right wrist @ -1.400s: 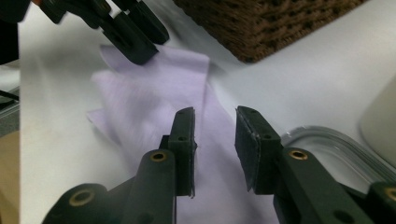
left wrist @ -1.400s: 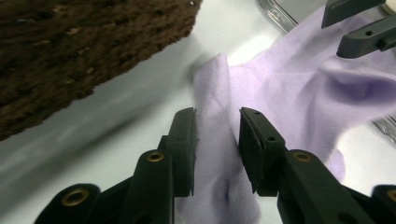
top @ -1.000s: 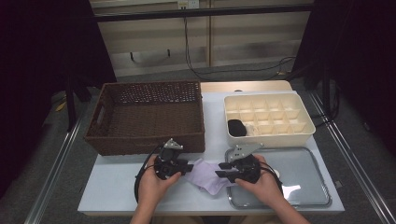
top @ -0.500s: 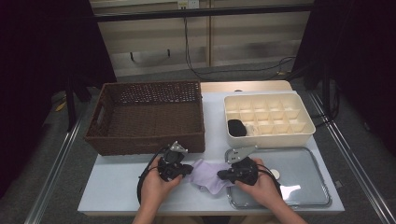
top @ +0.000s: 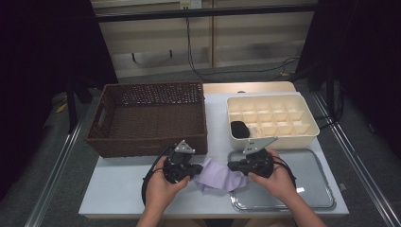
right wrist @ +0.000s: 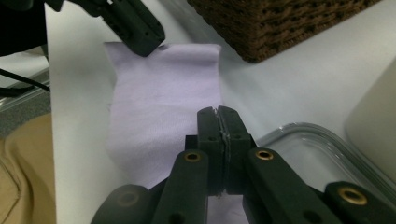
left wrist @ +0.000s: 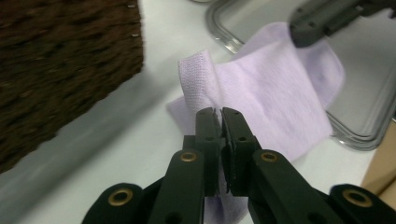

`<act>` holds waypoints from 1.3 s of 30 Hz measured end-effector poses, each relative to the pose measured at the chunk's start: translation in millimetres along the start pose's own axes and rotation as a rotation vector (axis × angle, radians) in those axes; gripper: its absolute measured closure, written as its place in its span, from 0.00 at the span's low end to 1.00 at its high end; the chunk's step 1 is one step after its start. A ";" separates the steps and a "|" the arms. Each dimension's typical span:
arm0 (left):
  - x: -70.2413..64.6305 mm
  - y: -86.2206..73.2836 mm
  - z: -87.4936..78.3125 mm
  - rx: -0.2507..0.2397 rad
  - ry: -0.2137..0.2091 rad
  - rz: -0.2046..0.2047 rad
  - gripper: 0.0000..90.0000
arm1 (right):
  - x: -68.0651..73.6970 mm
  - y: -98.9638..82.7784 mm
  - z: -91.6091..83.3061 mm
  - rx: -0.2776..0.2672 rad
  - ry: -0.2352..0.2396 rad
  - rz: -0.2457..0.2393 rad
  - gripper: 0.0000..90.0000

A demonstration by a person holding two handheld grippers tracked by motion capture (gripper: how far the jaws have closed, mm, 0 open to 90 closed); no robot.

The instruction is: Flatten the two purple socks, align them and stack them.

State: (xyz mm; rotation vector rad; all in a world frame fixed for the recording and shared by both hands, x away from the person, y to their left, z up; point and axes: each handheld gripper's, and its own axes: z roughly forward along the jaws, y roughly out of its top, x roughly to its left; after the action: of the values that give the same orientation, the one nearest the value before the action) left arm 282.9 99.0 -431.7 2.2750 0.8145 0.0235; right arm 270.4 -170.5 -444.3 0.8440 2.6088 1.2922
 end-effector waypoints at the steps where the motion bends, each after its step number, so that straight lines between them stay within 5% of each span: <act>1: -1.6 0.1 2.3 0.012 -0.002 0.002 0.96 | -1.6 -0.9 -0.3 0.005 -0.004 0.002 0.98; 10: 1.2 -4.5 14.4 0.020 0.006 -0.005 0.87 | -3.4 -5.6 2.9 -0.023 -0.071 0.020 0.85; 15: 3.5 -4.5 11.8 0.017 -0.003 -0.025 0.83 | 2.6 -4.0 7.1 -0.045 -0.036 0.033 0.82; 23: 9.8 -5.2 3.2 -0.026 0.067 -0.038 0.71 | 14.1 -12.1 27.5 0.021 -0.001 0.003 0.78; 29: 19.4 -11.7 6.1 -0.011 0.054 -0.091 0.67 | 14.6 -19.2 36.1 0.063 -0.016 -0.016 0.84; 34: 18.7 -15.3 18.9 0.046 0.047 -0.071 0.69 | 15.0 -19.3 36.4 0.074 -0.019 -0.034 0.96; 39: 13.6 -13.7 20.3 0.070 0.024 -0.041 0.90 | 15.1 -19.2 35.9 0.075 -0.022 -0.029 0.99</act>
State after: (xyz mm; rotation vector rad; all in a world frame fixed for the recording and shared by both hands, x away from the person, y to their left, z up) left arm 291.1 101.5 -458.3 2.3271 0.8866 0.0037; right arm 261.3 -146.7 -479.5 0.8227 2.6568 1.1784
